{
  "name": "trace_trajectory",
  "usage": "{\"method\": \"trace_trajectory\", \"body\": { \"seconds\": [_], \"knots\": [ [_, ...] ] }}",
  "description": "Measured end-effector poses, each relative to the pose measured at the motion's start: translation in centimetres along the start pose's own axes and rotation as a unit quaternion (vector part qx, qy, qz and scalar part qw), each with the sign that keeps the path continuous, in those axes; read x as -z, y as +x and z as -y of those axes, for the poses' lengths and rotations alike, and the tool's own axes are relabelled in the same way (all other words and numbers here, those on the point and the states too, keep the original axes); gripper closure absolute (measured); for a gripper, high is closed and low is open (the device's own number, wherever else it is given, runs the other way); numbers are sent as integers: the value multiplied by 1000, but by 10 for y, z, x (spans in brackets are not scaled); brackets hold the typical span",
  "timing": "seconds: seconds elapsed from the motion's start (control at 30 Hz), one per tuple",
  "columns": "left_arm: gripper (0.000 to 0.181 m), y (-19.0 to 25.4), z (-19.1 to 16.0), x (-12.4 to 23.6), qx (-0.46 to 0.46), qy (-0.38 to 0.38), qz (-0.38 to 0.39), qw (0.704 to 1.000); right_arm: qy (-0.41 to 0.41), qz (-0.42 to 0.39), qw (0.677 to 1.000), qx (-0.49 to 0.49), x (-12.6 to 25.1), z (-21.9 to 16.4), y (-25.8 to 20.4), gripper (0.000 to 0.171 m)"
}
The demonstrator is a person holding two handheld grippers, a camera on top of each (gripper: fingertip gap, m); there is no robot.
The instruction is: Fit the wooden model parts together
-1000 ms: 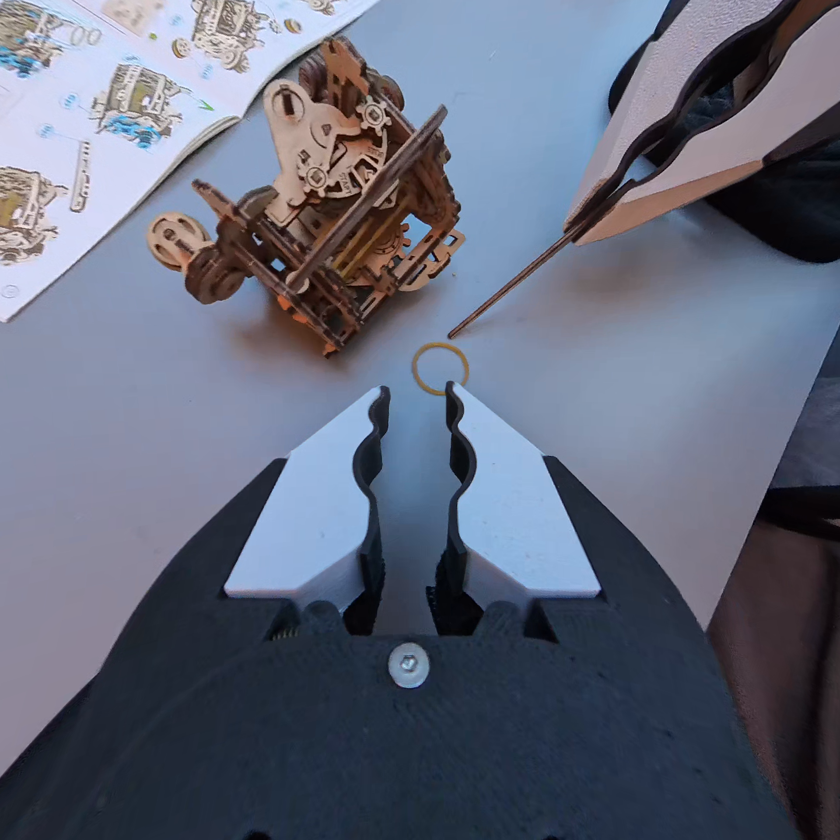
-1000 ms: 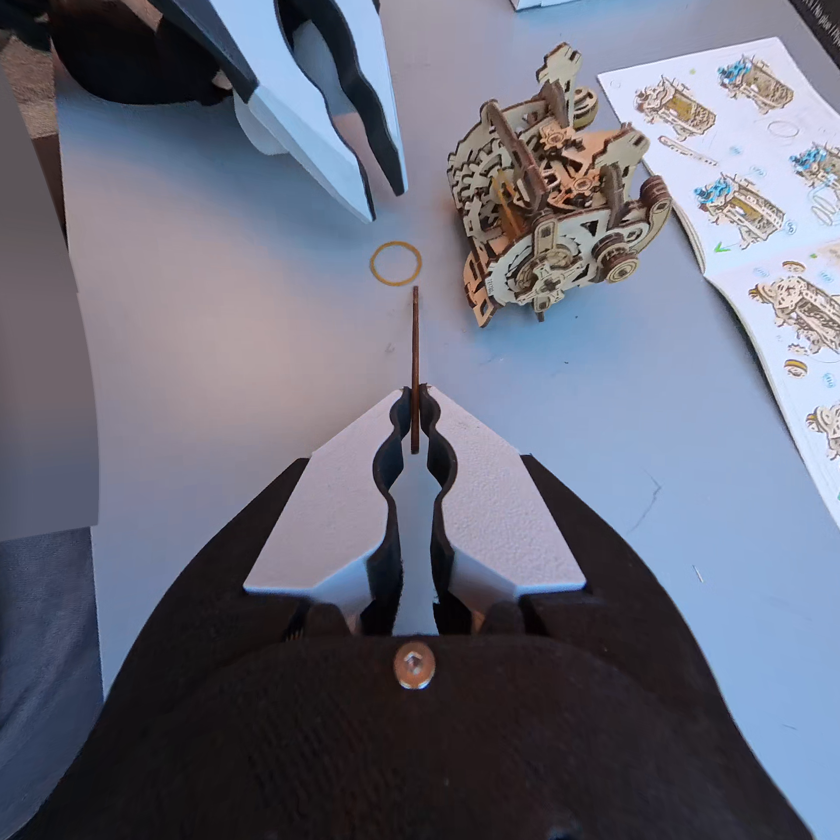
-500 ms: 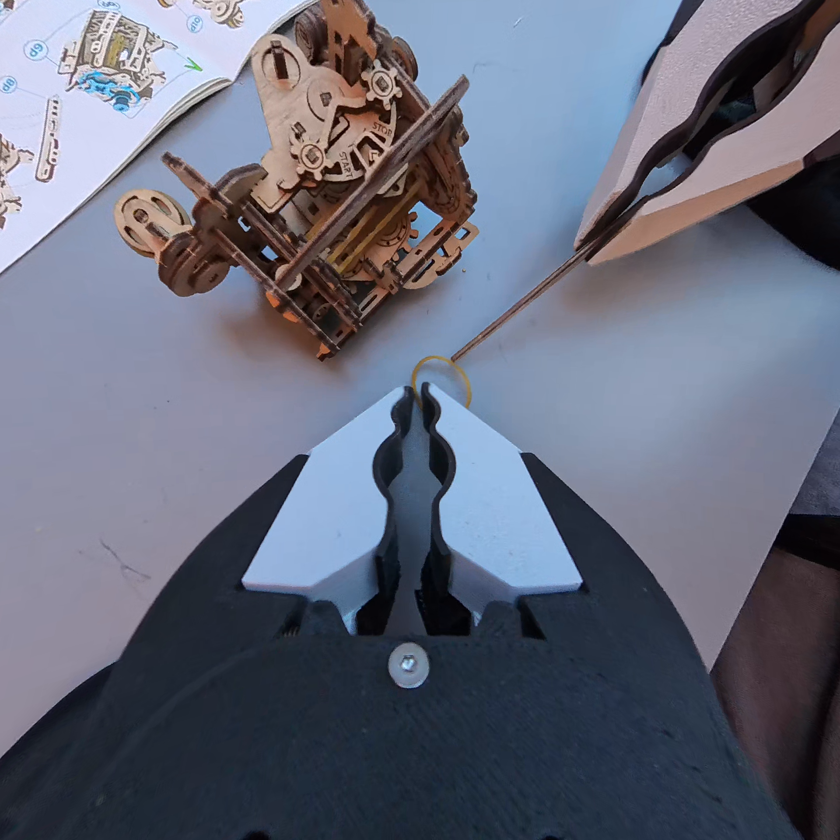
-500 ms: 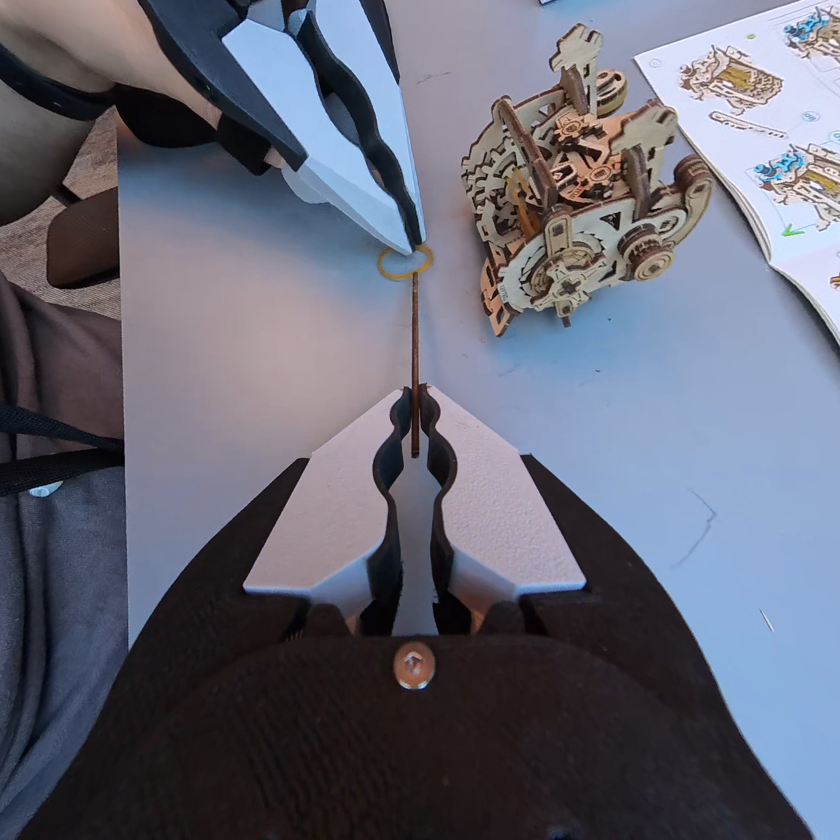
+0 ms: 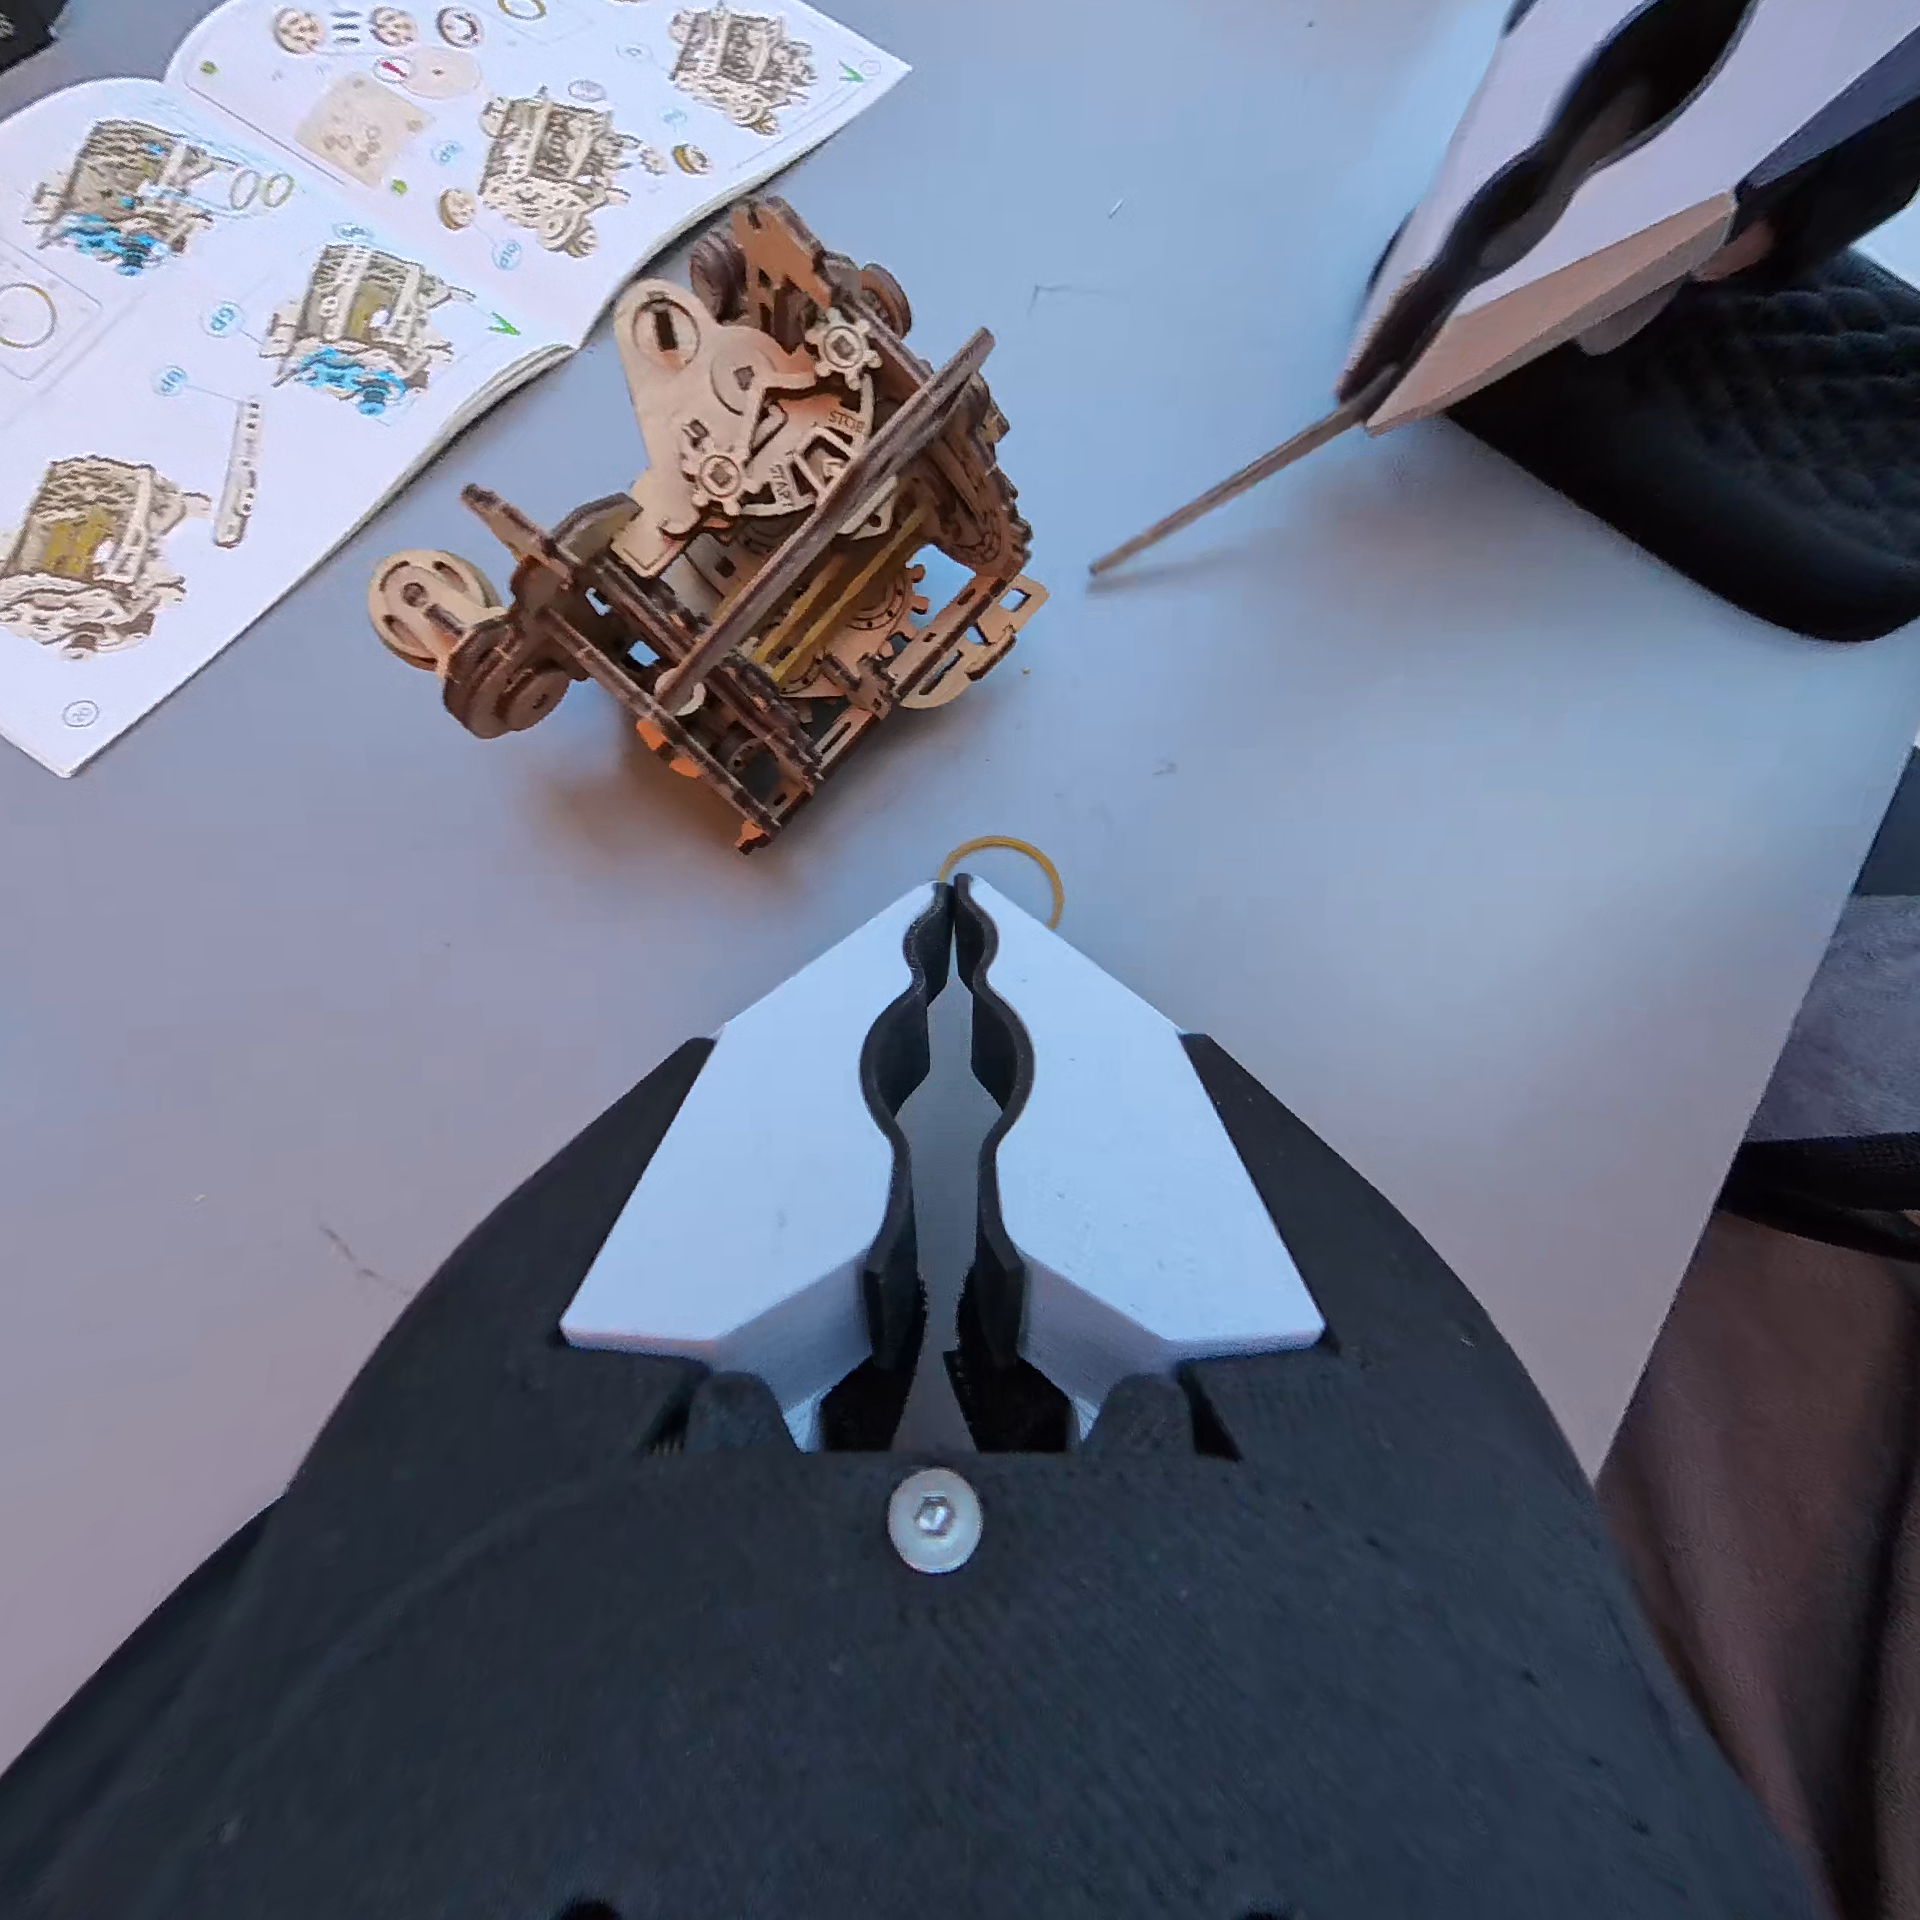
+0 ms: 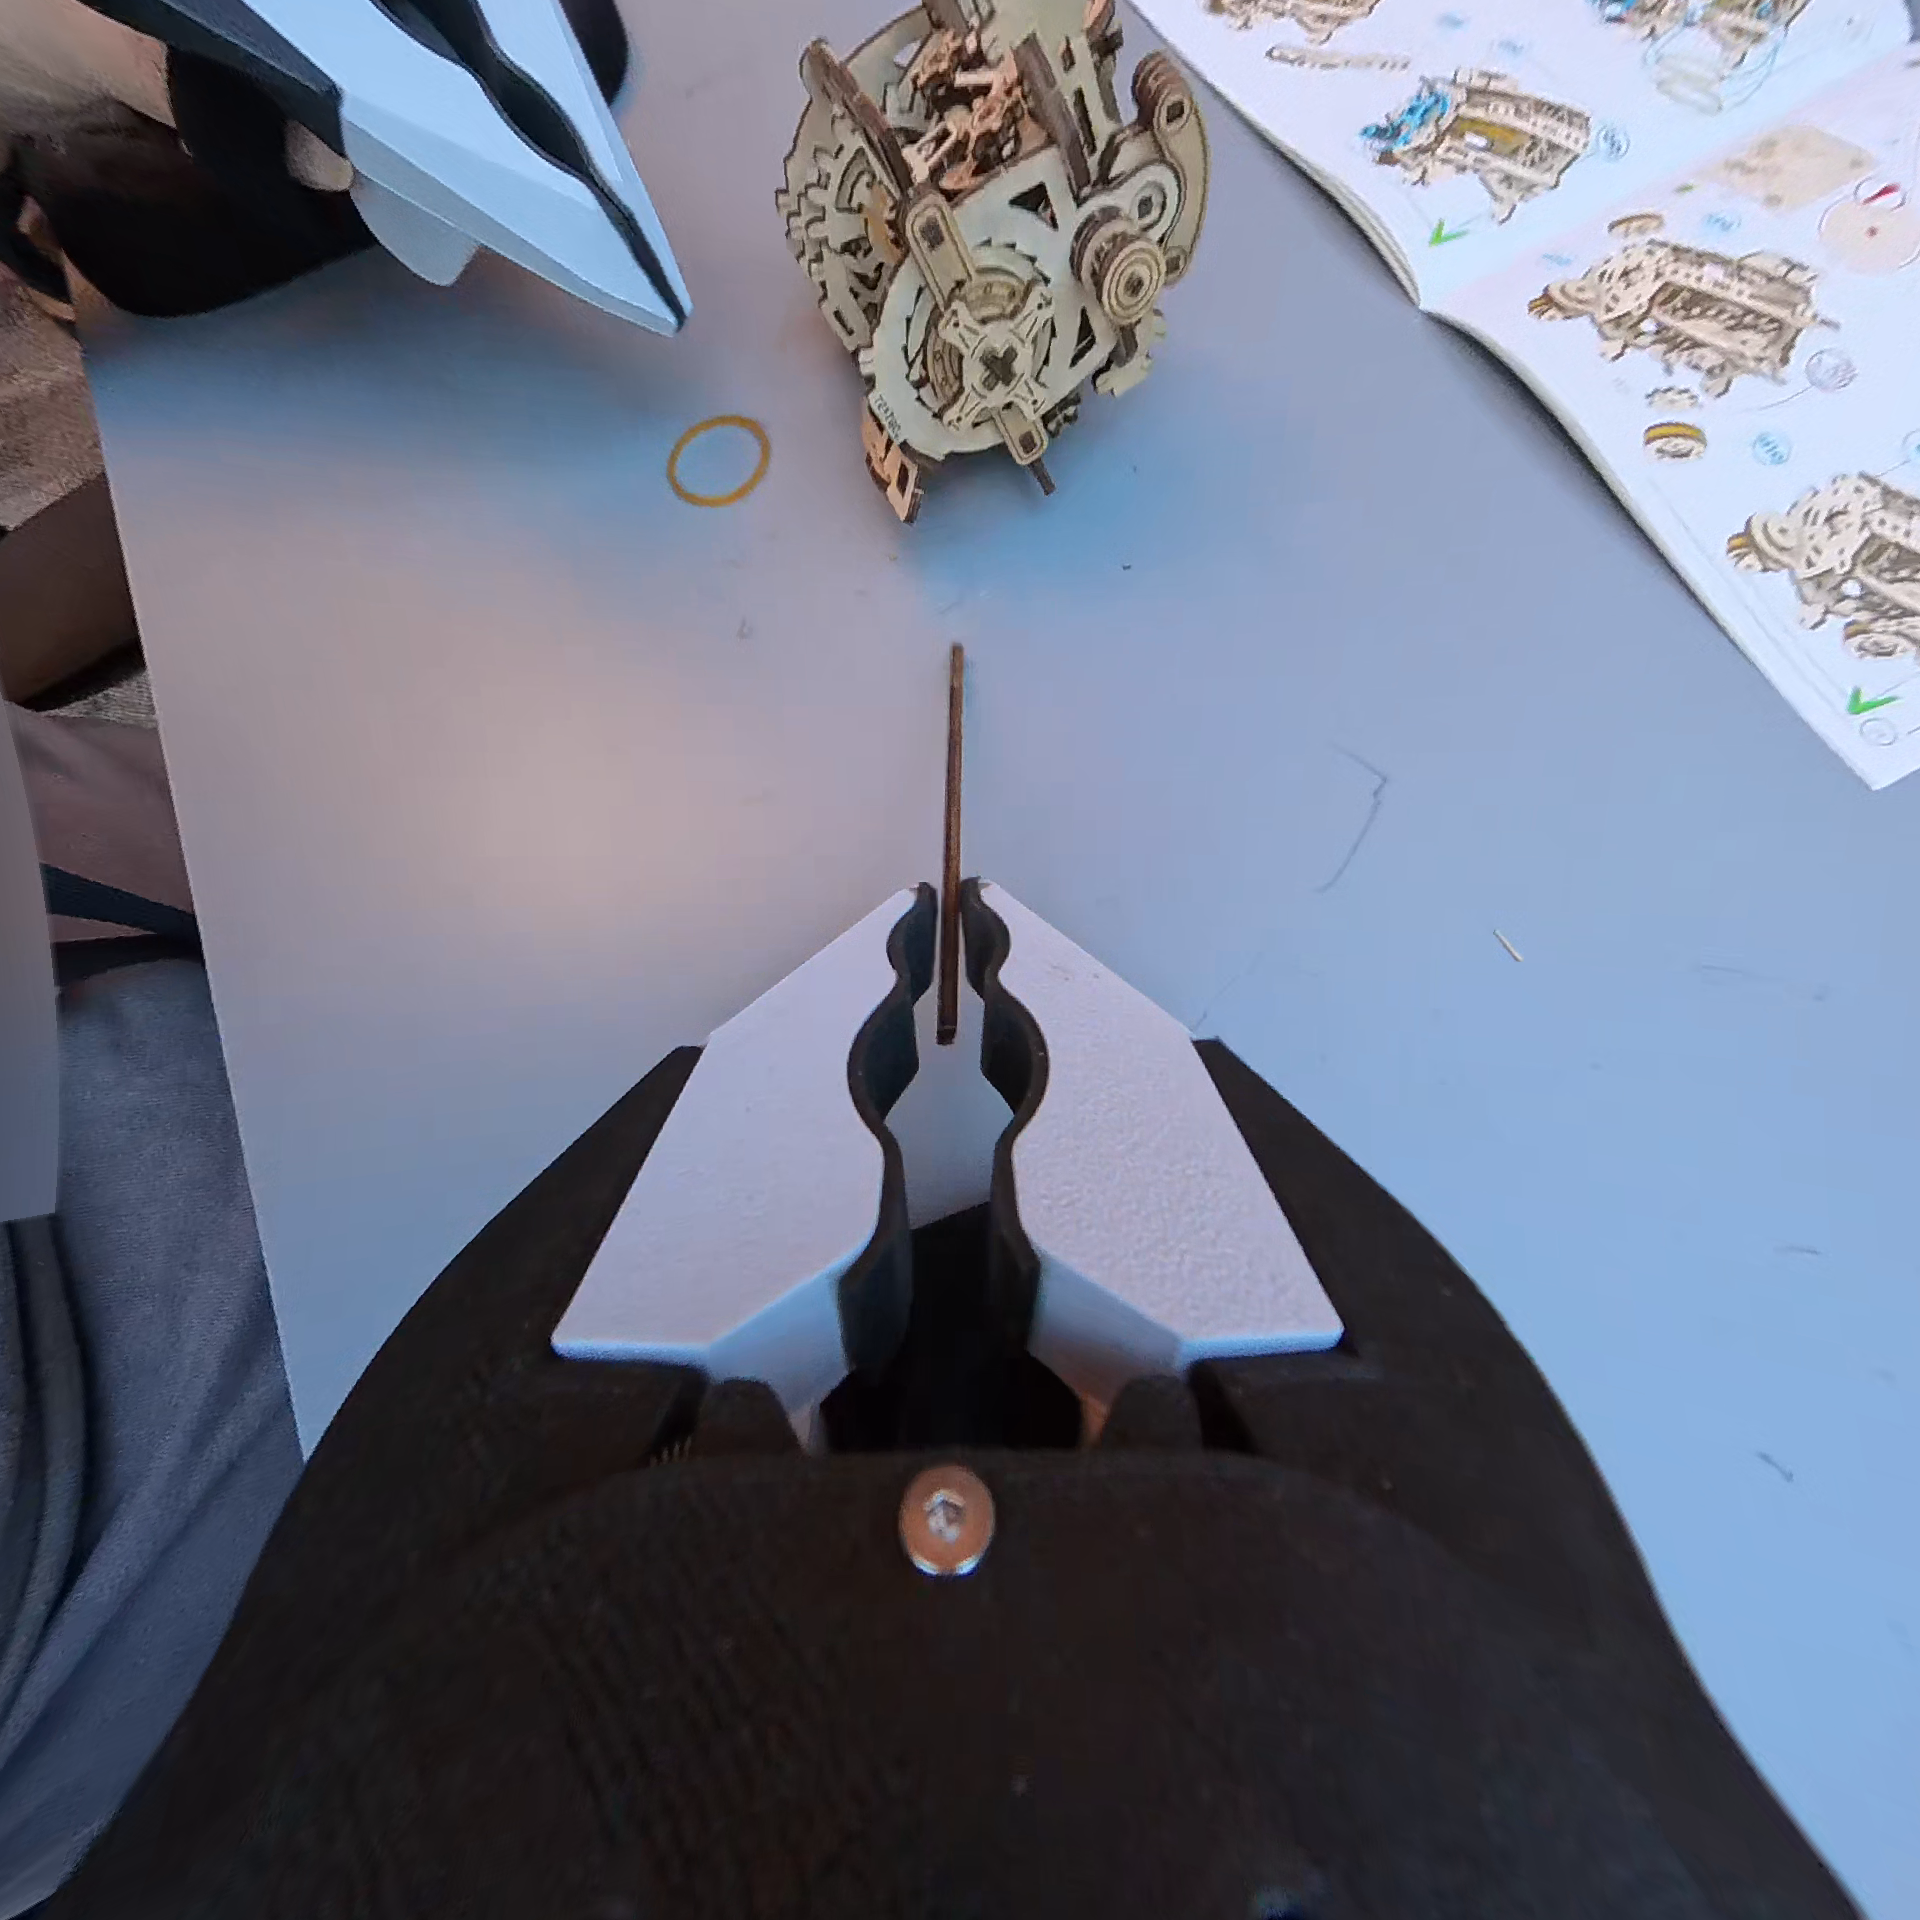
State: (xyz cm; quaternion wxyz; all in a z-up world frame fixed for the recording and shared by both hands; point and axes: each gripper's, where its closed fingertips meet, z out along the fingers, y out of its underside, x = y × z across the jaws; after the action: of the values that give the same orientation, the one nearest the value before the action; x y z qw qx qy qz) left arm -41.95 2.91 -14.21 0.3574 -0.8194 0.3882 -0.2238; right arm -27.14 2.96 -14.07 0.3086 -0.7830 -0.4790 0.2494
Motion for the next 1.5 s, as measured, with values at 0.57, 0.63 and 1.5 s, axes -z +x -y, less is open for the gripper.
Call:
{"method": "trace_trajectory", "body": {
  "seconds": [0.57,0.63,1.5],
  "knots": [
    [145,-38,13,69,43,135,75,987,-174,84,943,272,-89,69,-79,155],
    [145,-39,10,81,45,150,74,985,-223,87,920,311,-96,65,-75,154],
    [145,-43,-8,118,59,210,62,974,-299,177,852,391,-104,54,-76,171]
  ]
}}
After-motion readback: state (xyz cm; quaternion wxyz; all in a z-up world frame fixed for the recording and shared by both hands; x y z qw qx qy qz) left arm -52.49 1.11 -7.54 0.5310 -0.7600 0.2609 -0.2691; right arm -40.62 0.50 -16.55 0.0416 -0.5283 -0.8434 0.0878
